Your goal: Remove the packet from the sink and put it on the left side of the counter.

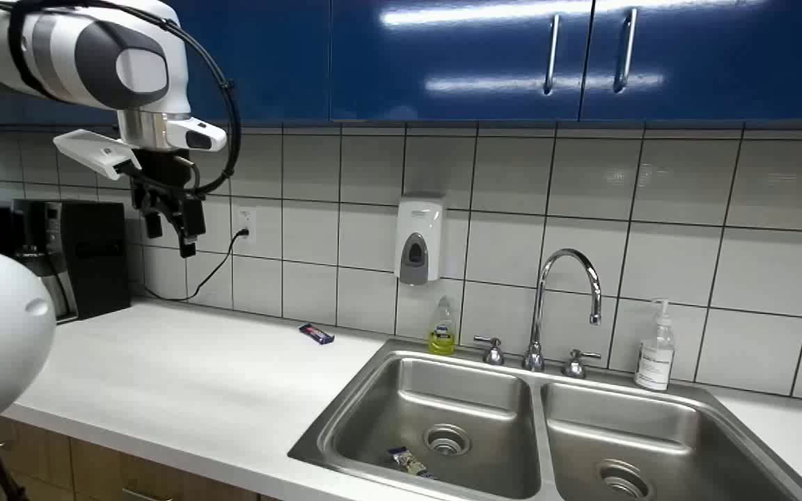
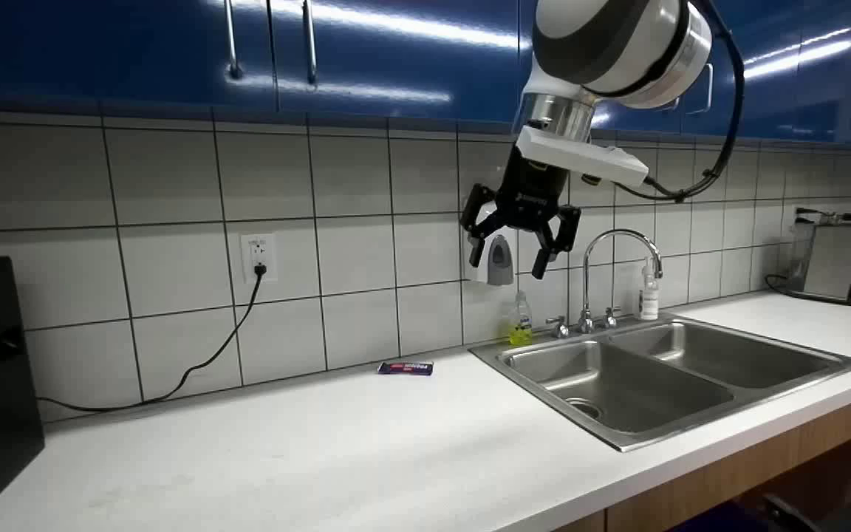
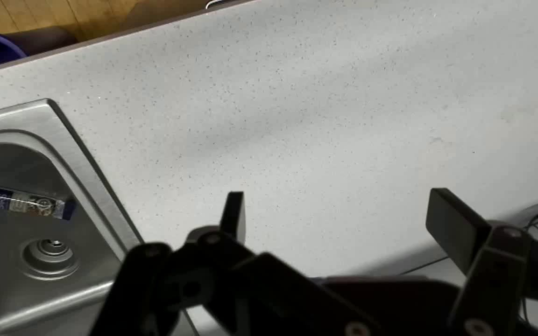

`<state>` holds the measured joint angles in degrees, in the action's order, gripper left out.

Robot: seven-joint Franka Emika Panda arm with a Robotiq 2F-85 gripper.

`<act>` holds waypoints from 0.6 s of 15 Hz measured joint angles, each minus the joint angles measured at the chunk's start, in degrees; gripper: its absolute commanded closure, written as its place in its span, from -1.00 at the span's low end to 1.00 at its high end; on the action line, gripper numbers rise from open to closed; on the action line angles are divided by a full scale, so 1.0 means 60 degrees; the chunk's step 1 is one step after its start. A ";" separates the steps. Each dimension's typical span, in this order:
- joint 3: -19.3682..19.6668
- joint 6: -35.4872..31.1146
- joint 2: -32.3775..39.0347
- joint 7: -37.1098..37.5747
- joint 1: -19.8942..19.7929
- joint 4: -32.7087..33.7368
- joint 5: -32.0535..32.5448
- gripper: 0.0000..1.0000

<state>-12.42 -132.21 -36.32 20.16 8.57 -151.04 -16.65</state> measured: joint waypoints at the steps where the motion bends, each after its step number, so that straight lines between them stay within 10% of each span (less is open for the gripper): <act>1: 0.0000 0.0000 0.0011 0.0000 0.0000 0.0000 0.0000 -1.00; 9: 0.0361 0.1209 0.0083 -0.0425 -0.0039 0.0167 0.0423 -1.00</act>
<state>-10.26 -124.95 -35.83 17.62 8.34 -150.04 -14.12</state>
